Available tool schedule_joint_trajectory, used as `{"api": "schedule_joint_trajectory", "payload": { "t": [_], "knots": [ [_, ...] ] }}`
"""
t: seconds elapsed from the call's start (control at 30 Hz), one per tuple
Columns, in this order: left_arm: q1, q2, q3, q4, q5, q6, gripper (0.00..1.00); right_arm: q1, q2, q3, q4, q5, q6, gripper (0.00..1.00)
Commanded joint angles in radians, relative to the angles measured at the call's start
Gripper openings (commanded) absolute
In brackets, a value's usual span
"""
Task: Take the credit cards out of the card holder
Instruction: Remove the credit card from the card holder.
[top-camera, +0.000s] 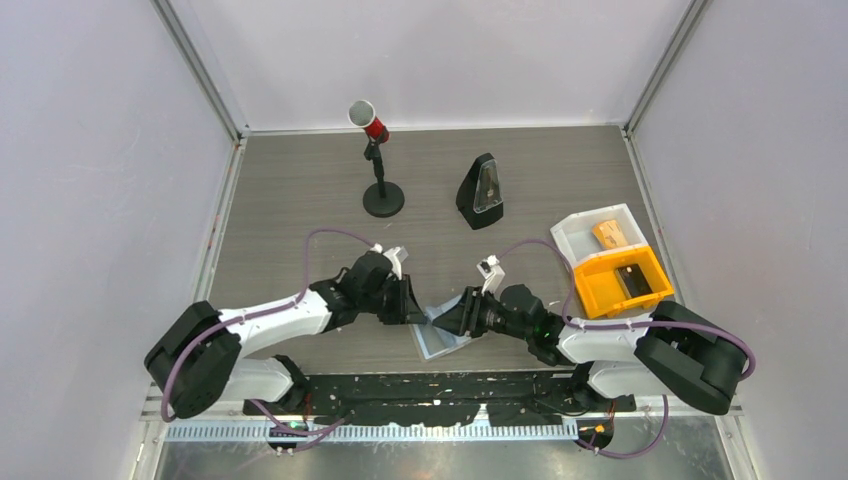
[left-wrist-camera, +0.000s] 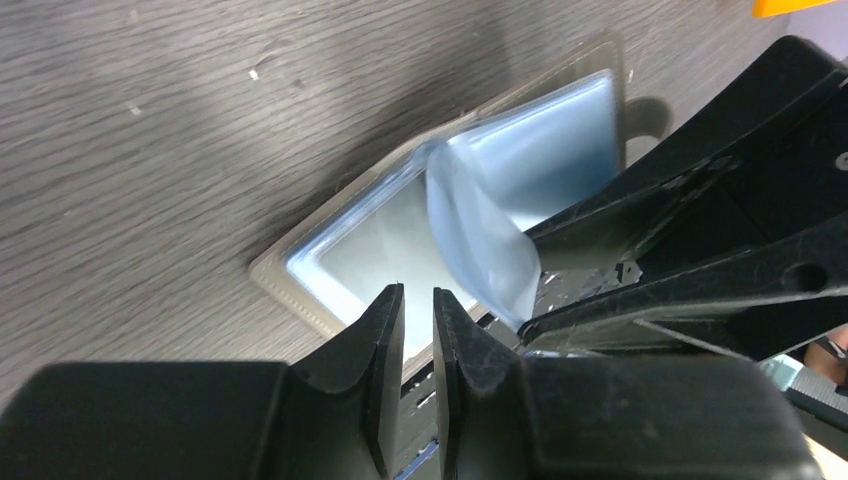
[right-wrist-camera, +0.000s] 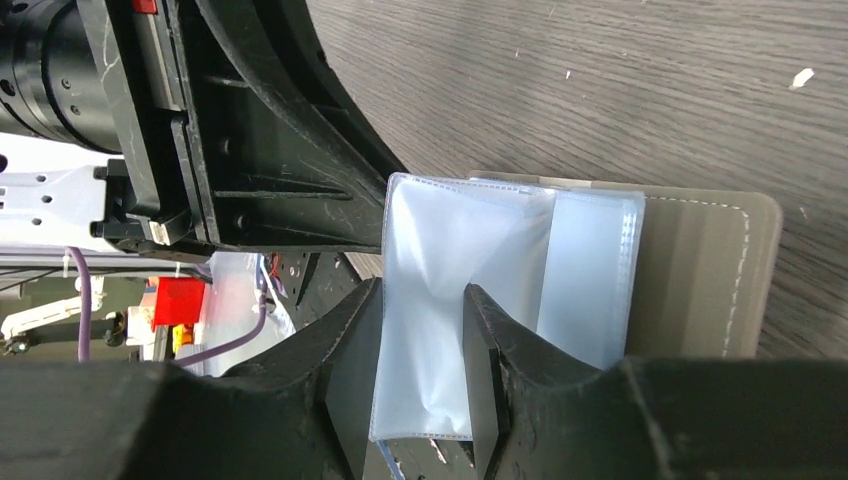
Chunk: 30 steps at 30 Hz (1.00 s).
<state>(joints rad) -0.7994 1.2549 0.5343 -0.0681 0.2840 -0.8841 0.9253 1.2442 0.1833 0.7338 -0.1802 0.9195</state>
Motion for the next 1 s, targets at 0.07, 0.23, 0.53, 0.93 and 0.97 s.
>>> {"api": "schedule_joint_trajectory", "payload": {
  "t": [0.07,0.23,0.53,0.93,0.97],
  "knots": [
    [-0.004,0.072,0.002,0.212,0.112,-0.051,0.19,-0.006,-0.022,0.011,-0.01,0.0,0.007,0.45],
    [-0.006,0.128,-0.006,0.315,0.175,-0.088,0.19,-0.009,-0.084,0.029,-0.125,0.038,-0.01,0.55],
    [-0.025,0.191,0.031,0.349,0.197,-0.09,0.2,-0.016,-0.305,0.095,-0.532,0.172,-0.086,0.72],
    [-0.074,0.303,0.101,0.429,0.237,-0.121,0.23,-0.017,-0.525,0.194,-0.878,0.289,-0.16,0.65],
    [-0.077,0.311,0.105,0.429,0.238,-0.121,0.23,-0.017,-0.532,0.196,-0.888,0.287,-0.161,0.61]
  ]
}}
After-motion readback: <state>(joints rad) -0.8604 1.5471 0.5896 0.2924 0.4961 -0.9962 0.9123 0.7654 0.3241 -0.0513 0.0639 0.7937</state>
